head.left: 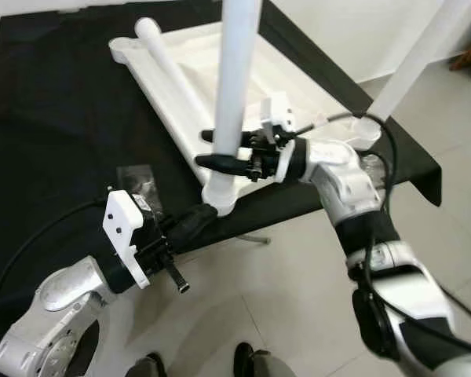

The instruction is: Building children table

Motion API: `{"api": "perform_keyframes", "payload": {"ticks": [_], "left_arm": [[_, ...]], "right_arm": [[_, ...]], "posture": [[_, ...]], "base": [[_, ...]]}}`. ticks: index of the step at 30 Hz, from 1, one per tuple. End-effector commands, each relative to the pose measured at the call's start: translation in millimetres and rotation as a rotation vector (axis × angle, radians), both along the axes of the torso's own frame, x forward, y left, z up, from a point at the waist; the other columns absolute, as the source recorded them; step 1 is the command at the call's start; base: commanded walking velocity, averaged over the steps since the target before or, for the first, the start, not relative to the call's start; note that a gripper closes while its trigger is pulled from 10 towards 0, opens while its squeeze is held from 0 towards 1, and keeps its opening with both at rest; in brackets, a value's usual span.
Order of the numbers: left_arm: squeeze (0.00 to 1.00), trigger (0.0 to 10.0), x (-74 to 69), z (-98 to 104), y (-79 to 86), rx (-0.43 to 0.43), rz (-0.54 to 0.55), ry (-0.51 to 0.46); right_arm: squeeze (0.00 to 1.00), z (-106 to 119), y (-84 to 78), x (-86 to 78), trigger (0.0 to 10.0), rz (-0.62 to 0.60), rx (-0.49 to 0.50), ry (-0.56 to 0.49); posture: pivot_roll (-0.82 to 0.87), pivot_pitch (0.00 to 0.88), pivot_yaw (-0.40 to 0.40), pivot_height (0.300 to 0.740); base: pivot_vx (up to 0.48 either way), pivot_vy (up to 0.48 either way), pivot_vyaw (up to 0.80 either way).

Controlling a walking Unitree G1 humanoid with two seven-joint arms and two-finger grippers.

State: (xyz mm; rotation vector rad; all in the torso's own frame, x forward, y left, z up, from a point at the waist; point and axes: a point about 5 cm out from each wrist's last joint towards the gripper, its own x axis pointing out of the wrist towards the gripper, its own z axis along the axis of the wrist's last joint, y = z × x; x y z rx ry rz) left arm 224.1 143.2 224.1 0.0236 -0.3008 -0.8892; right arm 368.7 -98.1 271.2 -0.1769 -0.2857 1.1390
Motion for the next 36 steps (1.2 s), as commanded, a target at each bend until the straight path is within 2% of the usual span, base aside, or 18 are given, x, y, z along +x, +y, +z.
{"api": "perform_keyframes", "payload": {"ticks": [1, 2, 3, 5, 8, 11, 15, 16, 17, 18, 19, 24, 25, 26, 27, 29, 31, 36], "left_arm": [[0.0, 10.0, -4.8, 0.3, -1.2, -0.006, -0.018, 0.0], [0.0, 10.0, -4.8, -0.4, -0.2, -0.002, -0.023, 0.007], [0.0, 10.0, -4.8, -0.4, -0.2, -0.002, -0.023, 0.007], [0.0, 10.0, -4.6, -0.8, -1.3, 0.0, -0.031, 0.01], [0.0, 10.0, -4.4, -0.9, -2.2, 0.001, -0.035, 0.01], [0.0, 10.0, -4.2, -0.6, -1.8, 0.001, -0.032, 0.007], [0.0, 10.0, -4.3, -0.3, -0.5, 0.001, -0.025, 0.005], [0.0, 10.0, -3.9, -0.5, -1.0, 0.001, -0.026, 0.005], [0.0, 10.0, -3.0, -0.7, -1.9, 0.0, -0.028, 0.004], [0.0, 10.0, -3.0, -0.7, -1.9, 0.0, -0.028, 0.004], [0.0, 10.0, -2.6, -0.7, -2.6, -0.001, -0.029, 0.004], [0.0, 10.0, -1.8, -0.9, -3.6, -0.003, -0.031, 0.003], [0.0, 10.0, -1.7, -1.1, -3.7, -0.003, -0.03, 0.002], [0.0, 10.0, -1.7, -1.0, -3.5, -0.004, -0.028, 0.0], [0.0, 10.0, -1.6, -0.7, -3.1, -0.003, -0.025, -0.002], [0.0, 10.0, -1.6, -0.7, -3.1, -0.003, -0.025, -0.002], [0.0, 10.0, -1.4, -0.1, -2.7, -0.003, -0.021, -0.006], [0.0, 10.0, -1.5, 0.1, -2.7, -0.005, -0.021, -0.007]], "right_arm": [[0.0, -47.7, -5.1, -5.2, 0.0, -0.388, -0.016, 0.11], [0.0, -80.0, 5.7, -32.3, 0.0, -0.712, 0.014, 0.152], [0.0, -80.0, 5.7, -32.3, 0.0, -0.712, 0.014, 0.152], [0.0, -94.3, 29.0, -49.0, 0.0, -0.701, 0.02, 0.197], [0.0, -92.7, 41.3, -48.6, 0.0, -0.655, 0.015, 0.185], [0.0, -84.1, 44.8, -40.2, 0.0, -0.647, 0.016, 0.15], [0.0, -74.0, 38.6, -34.3, 0.0, -0.726, 0.021, 0.141], [0.0, -70.6, 35.7, -33.4, 10.0, -0.749, 0.021, 0.133], [0.24, -65.2, 31.7, -31.8, 10.0, -0.766, 0.019, 0.114], [0.24, -65.2, 31.7, -31.8, 10.0, -0.766, 0.019, 0.114], [1.0, -61.6, 28.7, -29.4, 10.0, -0.767, 0.026, 0.115], [1.0, -50.6, 24.6, -21.2, 10.0, -0.725, 0.039, 0.109], [1.0, -44.5, 23.5, -18.0, 10.0, -0.693, 0.054, 0.091], [1.0, -31.5, 23.0, -13.2, 10.0, -0.584, 0.078, 0.056], [0.0, -24.2, 23.8, -13.0, 10.0, -0.486, 0.089, 0.047], [0.0, -24.2, 23.8, -13.0, 10.0, -0.486, 0.089, 0.047], [0.0, -11.4, 22.3, -16.4, 10.0, -0.267, 0.055, 0.003], [0.0, -5.9, 21.0, -19.9, 10.0, -0.143, 0.008, -0.023]], "posture": [[0.05, 0.303, -0.106, 0.74], [0.05, 0.308, -0.098, 0.74], [0.05, 0.308, -0.098, 0.74], [0.05, 0.308, -0.098, 0.74], [0.06, 0.297, -0.099, 0.74], [0.06, 0.294, -0.103, 0.74], [0.06, 0.294, -0.103, 0.74], [0.06, 0.29, -0.101, 0.74], [0.06, 0.287, -0.1, 0.74], [0.06, 0.287, -0.1, 0.74], [0.06, 0.286, -0.101, 0.74], [0.06, 0.282, -0.104, 0.74], [0.06, 0.279, -0.105, 0.74], [0.06, 0.277, -0.106, 0.74], [0.06, 0.273, -0.108, 0.74], [0.06, 0.273, -0.108, 0.74], [0.07, 0.271, -0.109, 0.74], [0.07, 0.271, -0.109, 0.74]], "base": [[0.0, 0.0, 0.0], [0.0, 0.0, 0.0], [0.0, 0.0, 0.0], [0.0, 0.0, 0.0], [0.0, 0.0, 0.0], [0.0, 0.0, 0.0], [0.0, 0.0, 0.0], [0.0, 0.0, 0.0], [0.0, 0.0, 0.0], [0.0, 0.0, 0.0], [0.0, 0.0, 0.0], [0.0, 0.0, 0.0], [0.0, 0.0, 0.0], [0.0, 0.0, 0.0], [0.0, 0.0, 0.0], [0.0, 0.0, 0.0], [0.0, 0.0, 0.0], [0.0, 0.0, 0.0]]}}
